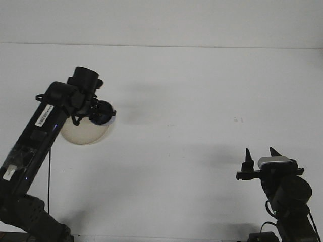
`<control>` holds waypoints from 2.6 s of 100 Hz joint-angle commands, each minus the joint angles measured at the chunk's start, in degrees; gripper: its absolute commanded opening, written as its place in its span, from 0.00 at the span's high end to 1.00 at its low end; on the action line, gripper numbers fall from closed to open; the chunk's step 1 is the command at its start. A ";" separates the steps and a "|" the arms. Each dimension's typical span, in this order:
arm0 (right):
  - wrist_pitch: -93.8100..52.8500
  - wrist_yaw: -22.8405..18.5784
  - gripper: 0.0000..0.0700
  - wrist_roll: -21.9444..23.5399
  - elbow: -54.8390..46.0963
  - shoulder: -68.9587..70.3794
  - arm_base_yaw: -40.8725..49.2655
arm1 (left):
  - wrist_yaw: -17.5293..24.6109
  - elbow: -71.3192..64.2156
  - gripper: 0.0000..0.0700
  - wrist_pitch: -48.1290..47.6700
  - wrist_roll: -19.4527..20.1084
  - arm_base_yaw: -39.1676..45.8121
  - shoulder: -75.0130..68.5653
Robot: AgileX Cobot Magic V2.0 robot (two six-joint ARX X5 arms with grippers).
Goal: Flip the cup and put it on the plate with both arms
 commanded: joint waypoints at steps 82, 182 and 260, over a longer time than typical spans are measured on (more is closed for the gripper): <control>0.48 -0.07 0.29 1.01 0.63 0.13 0.15 | -0.24 0.94 0.98 2.93 0.68 12.31 14.67; 0.46 -0.07 0.29 1.01 0.63 0.13 0.15 | 0.04 4.66 0.49 3.15 0.68 12.90 11.61; 0.46 -0.04 0.29 1.03 0.63 0.13 0.15 | 0.07 -22.25 0.50 20.15 -2.40 10.27 -32.11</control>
